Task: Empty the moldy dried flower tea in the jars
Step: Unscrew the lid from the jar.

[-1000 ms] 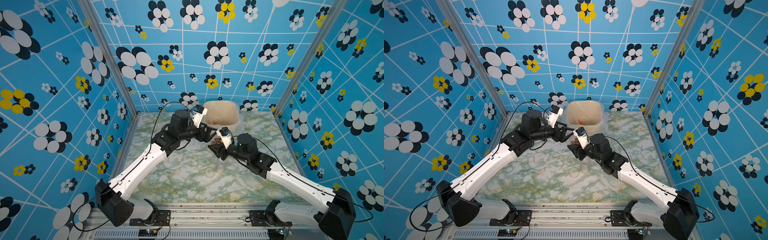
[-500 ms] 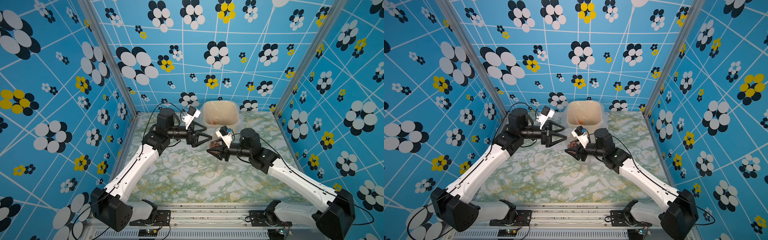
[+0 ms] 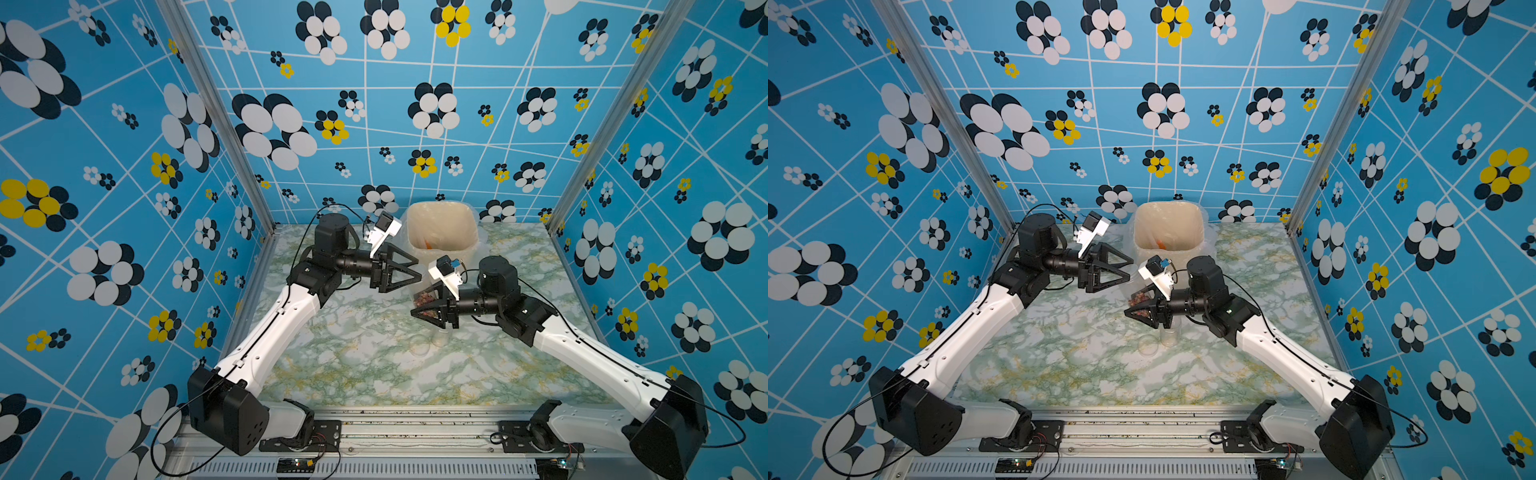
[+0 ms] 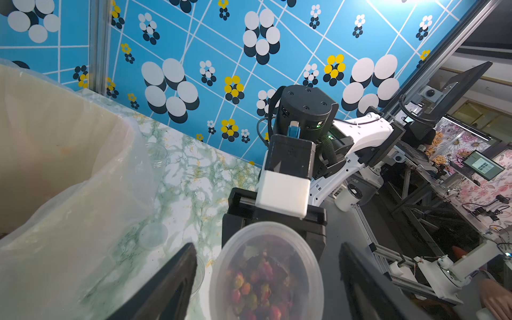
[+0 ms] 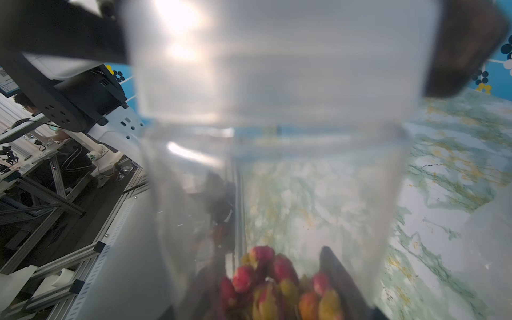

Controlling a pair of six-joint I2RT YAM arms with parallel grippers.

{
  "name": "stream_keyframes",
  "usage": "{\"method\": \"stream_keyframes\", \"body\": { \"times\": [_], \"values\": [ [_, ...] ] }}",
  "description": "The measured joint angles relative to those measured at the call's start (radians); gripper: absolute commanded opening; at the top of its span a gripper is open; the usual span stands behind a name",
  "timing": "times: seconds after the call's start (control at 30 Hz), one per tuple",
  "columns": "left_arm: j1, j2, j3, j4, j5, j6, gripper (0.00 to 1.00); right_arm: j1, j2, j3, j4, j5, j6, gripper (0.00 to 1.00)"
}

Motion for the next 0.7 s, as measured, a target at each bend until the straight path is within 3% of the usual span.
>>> {"method": "stream_keyframes", "body": {
  "times": [0.2,0.53,0.7],
  "values": [
    [0.000,0.001,0.000,-0.005,-0.003,0.003,0.72,0.000,0.000,0.000,0.010,-0.006,0.002,0.00],
    [0.000,0.001,-0.001,-0.011,-0.032,0.007,0.45,-0.003,0.010,0.000,0.014,0.002,0.024,0.00],
    [-0.014,0.000,-0.001,-0.016,-0.131,-0.013,0.37,-0.003,0.010,0.000,0.010,0.092,0.016,0.00]
  ]
}}
